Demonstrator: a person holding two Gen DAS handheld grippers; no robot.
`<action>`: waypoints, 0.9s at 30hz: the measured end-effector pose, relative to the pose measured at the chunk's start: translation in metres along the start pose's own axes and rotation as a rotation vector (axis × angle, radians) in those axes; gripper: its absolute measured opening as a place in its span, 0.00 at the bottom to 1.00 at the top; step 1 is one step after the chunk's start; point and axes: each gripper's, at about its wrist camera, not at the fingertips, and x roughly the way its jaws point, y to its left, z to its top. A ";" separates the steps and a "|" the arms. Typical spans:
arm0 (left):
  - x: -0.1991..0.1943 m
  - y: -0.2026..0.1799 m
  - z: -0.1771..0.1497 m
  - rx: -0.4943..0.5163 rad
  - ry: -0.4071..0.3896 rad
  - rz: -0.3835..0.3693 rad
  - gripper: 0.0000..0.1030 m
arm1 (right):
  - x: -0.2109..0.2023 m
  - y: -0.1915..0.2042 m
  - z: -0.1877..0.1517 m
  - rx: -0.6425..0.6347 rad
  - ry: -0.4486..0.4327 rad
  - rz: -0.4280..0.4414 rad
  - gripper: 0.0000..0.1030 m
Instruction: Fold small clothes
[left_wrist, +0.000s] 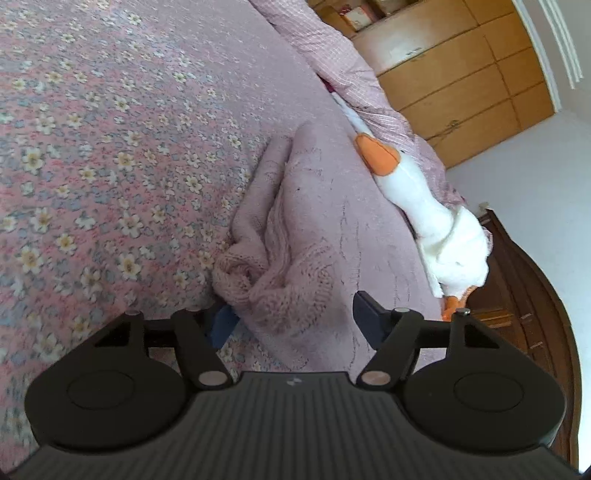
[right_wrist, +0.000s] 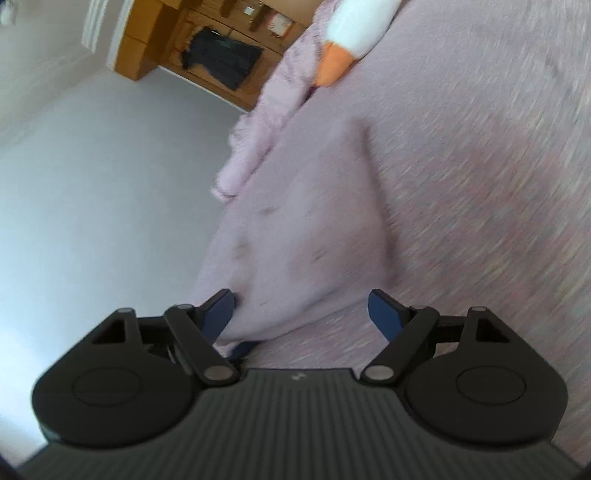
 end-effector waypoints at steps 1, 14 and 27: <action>-0.003 0.000 -0.001 0.000 0.003 0.008 0.58 | 0.006 0.002 -0.007 0.026 -0.002 0.027 0.81; -0.007 -0.006 0.033 -0.175 0.097 -0.052 0.40 | 0.110 0.027 -0.083 0.380 -0.200 0.175 0.81; -0.022 0.004 0.034 -0.259 0.117 -0.088 0.40 | 0.154 0.033 -0.095 0.493 -0.307 0.201 0.81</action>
